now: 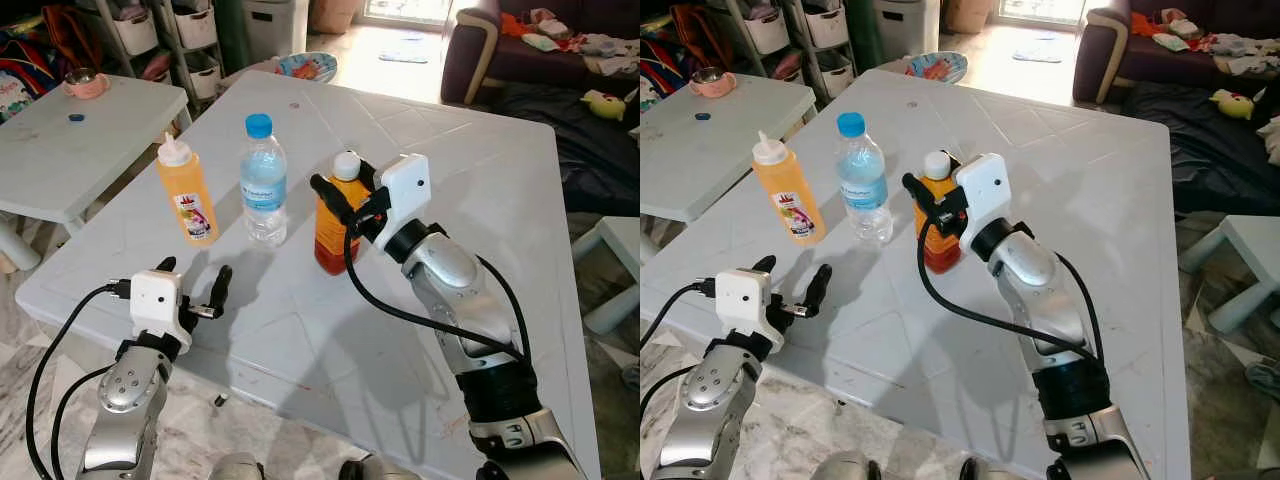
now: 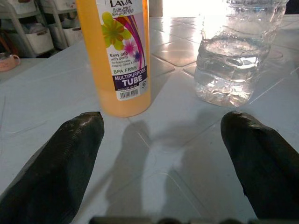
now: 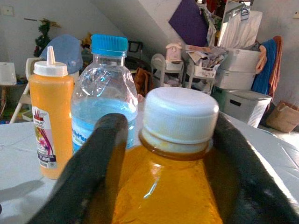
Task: Restocking fridge
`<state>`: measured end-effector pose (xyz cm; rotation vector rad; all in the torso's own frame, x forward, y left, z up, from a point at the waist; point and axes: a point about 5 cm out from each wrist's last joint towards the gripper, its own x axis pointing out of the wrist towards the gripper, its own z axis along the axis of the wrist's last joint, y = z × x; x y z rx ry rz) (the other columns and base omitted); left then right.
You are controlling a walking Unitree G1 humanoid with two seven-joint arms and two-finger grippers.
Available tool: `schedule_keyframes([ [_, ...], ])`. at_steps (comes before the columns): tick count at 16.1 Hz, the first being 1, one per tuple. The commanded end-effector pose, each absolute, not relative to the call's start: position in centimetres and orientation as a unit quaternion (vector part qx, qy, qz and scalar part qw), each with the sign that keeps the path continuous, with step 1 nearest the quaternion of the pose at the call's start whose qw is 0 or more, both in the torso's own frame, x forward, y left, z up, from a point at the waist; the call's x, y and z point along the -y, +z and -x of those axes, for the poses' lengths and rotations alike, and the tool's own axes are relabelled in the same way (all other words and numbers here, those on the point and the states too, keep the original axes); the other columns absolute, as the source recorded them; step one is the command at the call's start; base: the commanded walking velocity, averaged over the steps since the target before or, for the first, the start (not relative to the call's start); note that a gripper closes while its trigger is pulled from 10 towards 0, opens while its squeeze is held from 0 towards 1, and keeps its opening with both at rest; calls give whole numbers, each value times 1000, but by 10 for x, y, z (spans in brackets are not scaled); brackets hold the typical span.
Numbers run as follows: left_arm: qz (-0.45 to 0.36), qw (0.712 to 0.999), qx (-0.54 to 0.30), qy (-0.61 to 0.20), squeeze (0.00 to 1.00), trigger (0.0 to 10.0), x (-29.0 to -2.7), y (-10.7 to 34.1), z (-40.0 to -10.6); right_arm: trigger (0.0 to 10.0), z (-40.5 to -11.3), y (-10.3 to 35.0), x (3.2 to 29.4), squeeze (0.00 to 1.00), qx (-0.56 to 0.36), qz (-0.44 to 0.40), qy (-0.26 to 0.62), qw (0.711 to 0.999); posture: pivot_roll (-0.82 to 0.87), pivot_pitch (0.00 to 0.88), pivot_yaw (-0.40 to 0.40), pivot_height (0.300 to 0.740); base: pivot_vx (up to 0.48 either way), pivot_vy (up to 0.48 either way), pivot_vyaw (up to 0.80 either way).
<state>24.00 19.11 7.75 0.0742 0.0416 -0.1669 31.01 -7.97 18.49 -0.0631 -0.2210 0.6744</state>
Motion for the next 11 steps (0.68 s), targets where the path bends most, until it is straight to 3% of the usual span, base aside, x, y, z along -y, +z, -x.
schedule_keyframes([
  [1, -41, 995, -29, -89, 0, 10000, -191, 75, -239, 0, -310, 183, 81, 0, 95, 42, 331, 938, 90, 43, -10, 740, 0, 0, 0],
  [7, -40, 994, -38, -91, 0, 10000, -189, 71, -236, 0, -313, 178, 91, 0, 80, 79, 296, 948, 91, 47, -16, 740, 0, 0, 0],
  [11, -36, 995, -42, -78, 0, 10000, -191, 69, -236, 0, -302, 192, 106, 0, 142, 49, 229, 962, 96, 35, -28, 740, 0, 0, 0],
])
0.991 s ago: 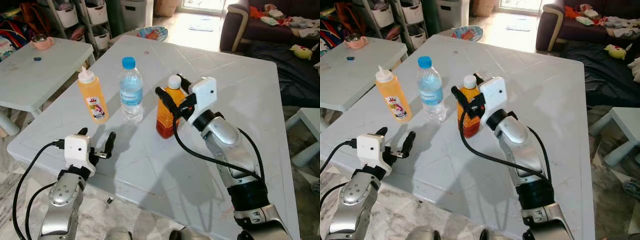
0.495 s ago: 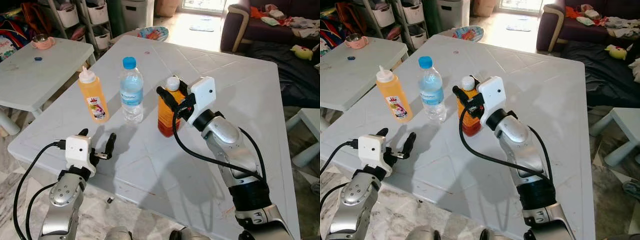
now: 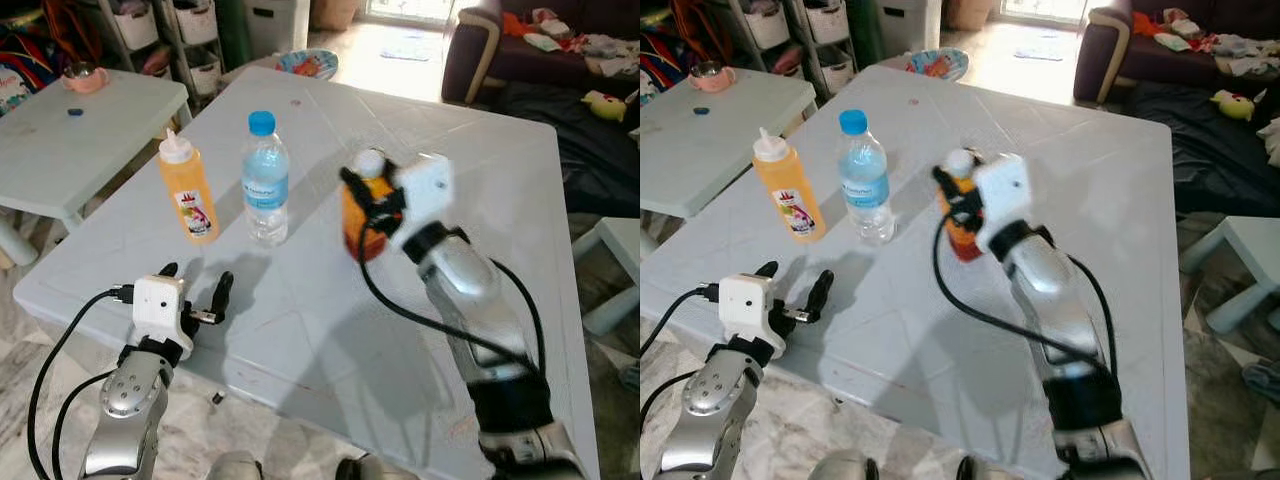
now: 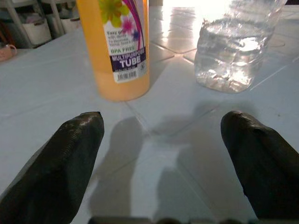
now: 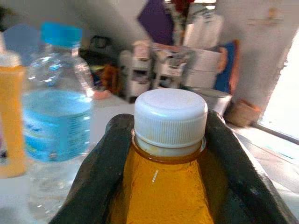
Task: Restocking fridge
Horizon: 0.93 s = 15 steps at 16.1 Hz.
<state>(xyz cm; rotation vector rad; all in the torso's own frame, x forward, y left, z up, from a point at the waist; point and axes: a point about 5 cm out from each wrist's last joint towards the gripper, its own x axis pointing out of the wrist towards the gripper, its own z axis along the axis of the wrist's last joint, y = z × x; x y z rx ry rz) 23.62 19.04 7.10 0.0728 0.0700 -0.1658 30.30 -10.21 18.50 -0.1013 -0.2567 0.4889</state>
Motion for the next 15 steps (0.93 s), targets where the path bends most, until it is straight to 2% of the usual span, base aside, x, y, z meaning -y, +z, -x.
schedule_keyframes([
  [1, -37, 996, -41, -77, 0, 10000, -191, 69, -238, 0, -299, 193, 108, 0, 148, 40, 218, 964, 96, 33, -31, 740, 0, 0, 0],
  [4, -36, 996, -35, -69, 0, 10000, -191, 72, -243, 0, -294, 187, 107, 0, 149, 39, 203, 967, 94, 33, -34, 740, 0, 0, 0],
  [6, -26, 997, -38, -55, 0, 10000, -191, 71, -244, 10000, -292, 185, 108, 0, 147, 42, 199, 968, 93, 25, -40, 740, 0, 0, 0],
  [8, -18, 998, -46, -34, 0, 10000, -192, 69, -246, 10000, -293, 185, 108, 0, 147, 44, 195, 969, 88, 18, -41, 740, 0, 0, 0],
  [15, -20, 998, -46, -34, 0, 10000, -193, 69, -250, 10000, -288, 174, 101, 0, 125, 43, 212, 968, 82, 18, -34, 740, -323, 0, 0],
])
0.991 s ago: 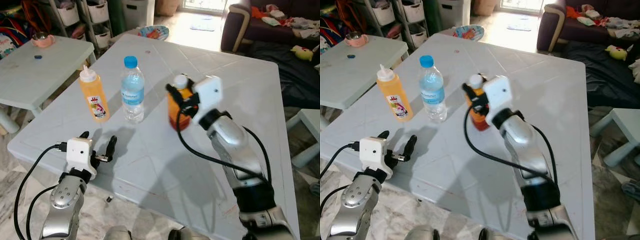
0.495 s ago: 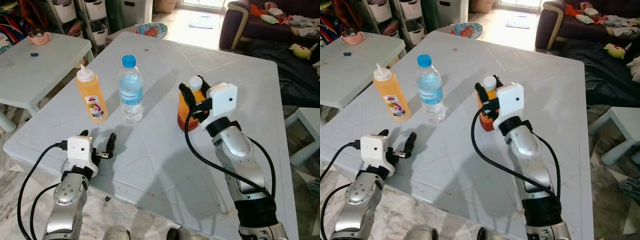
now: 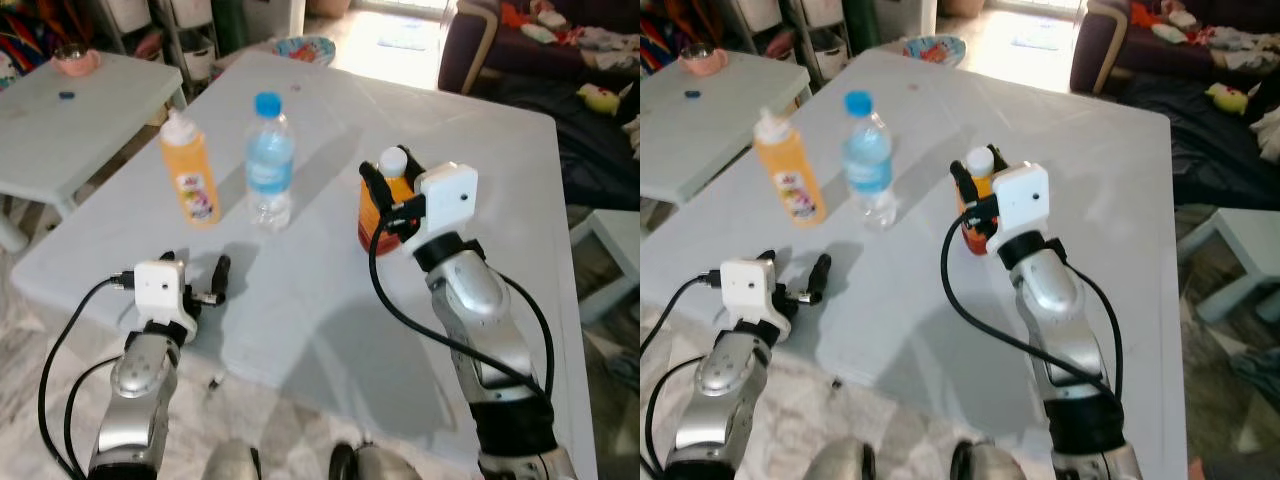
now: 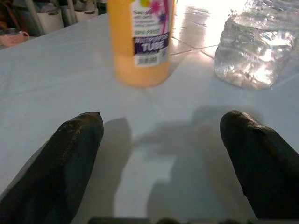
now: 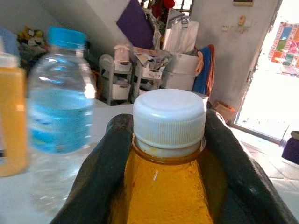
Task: Restocking fridge
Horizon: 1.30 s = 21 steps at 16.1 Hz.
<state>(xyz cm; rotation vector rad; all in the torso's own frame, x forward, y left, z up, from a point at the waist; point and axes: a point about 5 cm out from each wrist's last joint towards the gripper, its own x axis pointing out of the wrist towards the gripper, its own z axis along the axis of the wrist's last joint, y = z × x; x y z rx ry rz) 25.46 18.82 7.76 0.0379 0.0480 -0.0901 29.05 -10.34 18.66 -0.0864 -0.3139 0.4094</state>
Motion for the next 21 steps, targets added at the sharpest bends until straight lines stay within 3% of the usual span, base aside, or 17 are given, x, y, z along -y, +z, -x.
schedule_keyframes([
  [1, -21, 998, -47, -35, 0, 10000, -193, 69, -250, 10000, -289, 173, 102, 0, 122, 38, 207, 970, 83, 19, -33, 740, -330, 0, 0],
  [13, -31, 998, -47, -32, 0, 10000, -196, 68, -254, 10000, -293, 160, 117, 0, 112, 21, 172, 978, 89, 0, -30, 740, -349, 0, 0],
  [16, -34, 998, -43, -27, 0, 10000, -200, 70, -255, 10000, -290, 160, 118, 0, 121, 9, 167, 978, 95, 0, -31, 740, 0, 0, 0],
  [21, -43, 998, -40, -11, 0, 10000, -204, 68, -252, 10000, -280, 167, 98, 0, 132, -29, 244, 960, 122, 0, -57, 740, 0, 0, 0],
])
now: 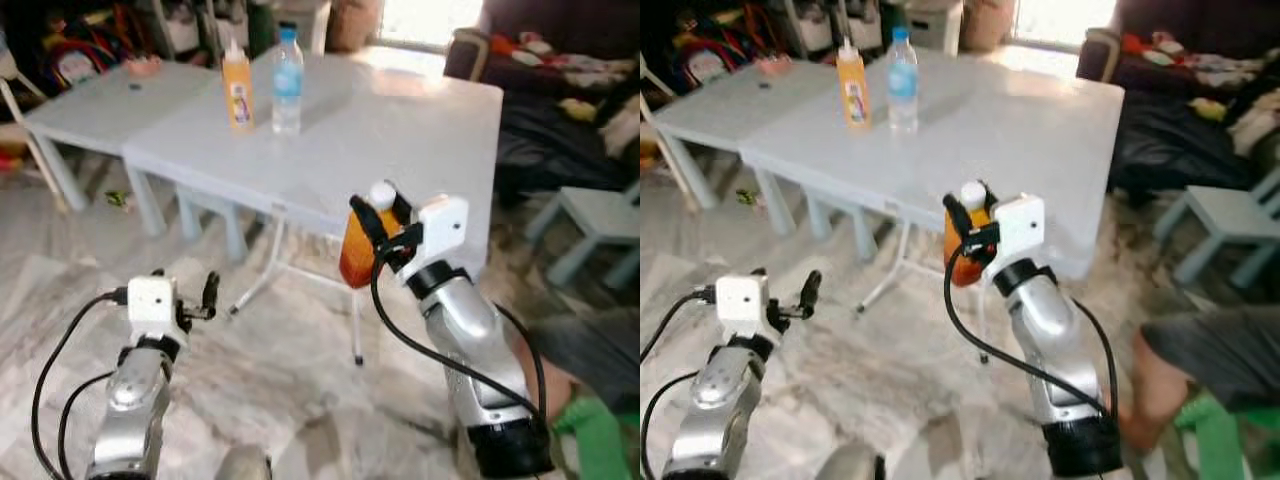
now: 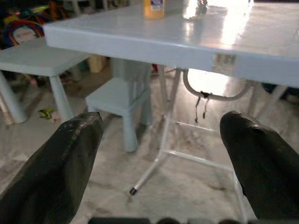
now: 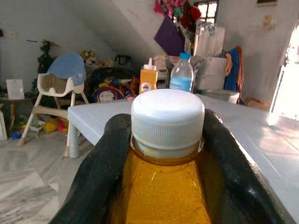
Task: Restocking fridge
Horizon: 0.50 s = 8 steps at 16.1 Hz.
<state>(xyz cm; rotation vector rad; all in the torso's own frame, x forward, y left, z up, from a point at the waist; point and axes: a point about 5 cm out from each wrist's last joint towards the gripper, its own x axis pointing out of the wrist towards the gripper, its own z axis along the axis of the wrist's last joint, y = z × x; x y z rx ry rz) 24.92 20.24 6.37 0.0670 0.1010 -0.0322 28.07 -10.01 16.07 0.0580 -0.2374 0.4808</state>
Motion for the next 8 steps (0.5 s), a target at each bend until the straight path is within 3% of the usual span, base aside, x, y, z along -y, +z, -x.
schedule_keyframes([
  [1, -45, 998, -37, -5, 0, 10000, -205, 69, -252, 10000, -280, 163, 99, 0, 126, -26, 241, 962, 128, 0, -61, 740, 0, 0, 0],
  [4, -56, 997, -15, 44, 0, 10000, -218, 75, -253, 10000, -280, 146, 111, 0, 101, -8, 215, 971, 139, 0, -62, 740, 0, 0, 0],
  [6, -57, 998, -14, 38, 0, 10000, -212, 74, -251, 10000, -282, 143, 115, 0, 99, -2, 204, 974, 146, 0, -79, 740, 0, 0, 0],
  [8, -58, 997, -10, 40, 0, 10000, -205, 73, -249, 10000, -282, 143, 118, 0, 101, 11, 210, 972, 144, 12, -99, 740, 0, 0, 713],
])
